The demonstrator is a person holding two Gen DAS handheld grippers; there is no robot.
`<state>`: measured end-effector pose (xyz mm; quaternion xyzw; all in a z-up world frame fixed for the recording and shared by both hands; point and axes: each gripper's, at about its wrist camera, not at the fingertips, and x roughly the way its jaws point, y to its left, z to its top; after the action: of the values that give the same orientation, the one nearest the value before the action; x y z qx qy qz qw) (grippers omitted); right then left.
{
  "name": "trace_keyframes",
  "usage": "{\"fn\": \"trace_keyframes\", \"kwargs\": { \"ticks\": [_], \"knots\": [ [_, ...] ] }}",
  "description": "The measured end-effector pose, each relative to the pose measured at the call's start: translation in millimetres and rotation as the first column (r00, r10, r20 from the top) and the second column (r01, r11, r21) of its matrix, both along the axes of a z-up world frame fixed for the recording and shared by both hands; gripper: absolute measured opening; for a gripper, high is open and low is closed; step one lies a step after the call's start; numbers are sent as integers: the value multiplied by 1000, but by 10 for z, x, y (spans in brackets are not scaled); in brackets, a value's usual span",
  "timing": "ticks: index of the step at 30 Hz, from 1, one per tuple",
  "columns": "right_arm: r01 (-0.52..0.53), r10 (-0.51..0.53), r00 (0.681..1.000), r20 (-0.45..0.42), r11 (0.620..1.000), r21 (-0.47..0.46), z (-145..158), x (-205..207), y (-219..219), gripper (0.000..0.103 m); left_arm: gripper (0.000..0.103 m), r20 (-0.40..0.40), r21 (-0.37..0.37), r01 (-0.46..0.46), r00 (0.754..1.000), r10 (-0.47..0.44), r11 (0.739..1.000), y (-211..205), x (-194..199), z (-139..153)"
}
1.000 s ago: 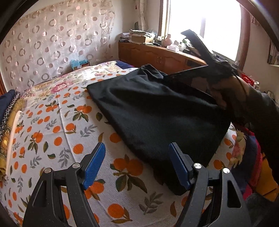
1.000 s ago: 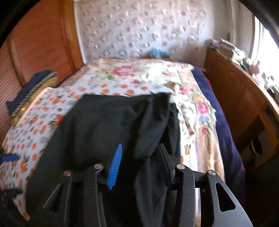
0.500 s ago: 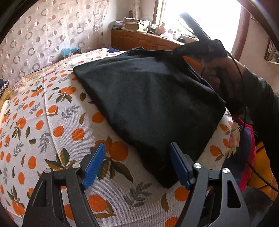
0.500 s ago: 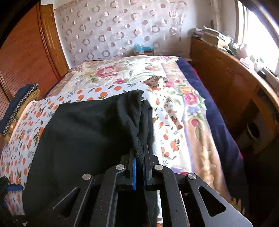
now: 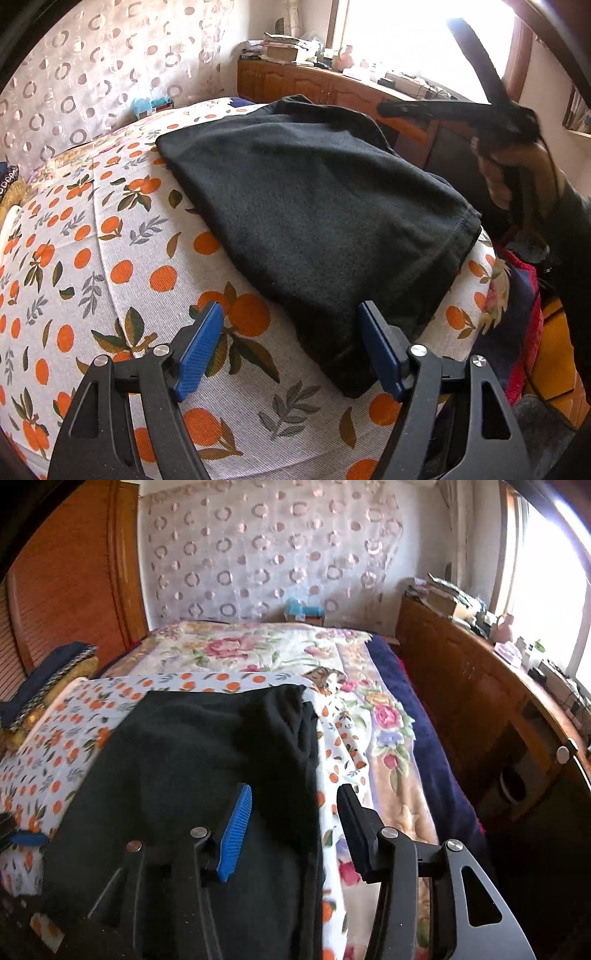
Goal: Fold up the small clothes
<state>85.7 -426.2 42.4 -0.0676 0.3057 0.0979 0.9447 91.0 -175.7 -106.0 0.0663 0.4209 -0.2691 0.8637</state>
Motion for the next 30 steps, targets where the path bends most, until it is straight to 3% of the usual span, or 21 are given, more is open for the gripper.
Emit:
{"fn": "trace_keyframes", "kwargs": {
  "ticks": [3,5,8,13,19,26,30],
  "knots": [
    [-58,58,998,-5,998,-3,-51,-210,63,50,75,-3,4,2,1000,-1,1000,-7,2,16],
    [-85,85,996,-8,996,-19,-97,-342,113,52,70,-10,1,7,1000,-7,1000,-11,-6,18],
    [-105,105,994,-9,994,-40,-189,-528,172,63,52,-42,-32,39,998,-40,999,-7,-40,14],
    [-157,156,987,-34,988,-8,-312,-747,204,72,14,-73,-64,90,993,-95,994,-26,-99,58],
    [-219,219,975,-45,976,-13,-435,-950,265,74,12,-11,-141,77,997,-79,987,22,-92,421],
    [-280,280,960,-27,960,23,-400,-1061,251,75,12,94,-156,70,994,-56,985,-47,47,844],
    [-266,264,964,-35,963,-50,-551,-1072,251,75,11,107,-171,60,993,-42,983,-30,132,921]
  ]
}}
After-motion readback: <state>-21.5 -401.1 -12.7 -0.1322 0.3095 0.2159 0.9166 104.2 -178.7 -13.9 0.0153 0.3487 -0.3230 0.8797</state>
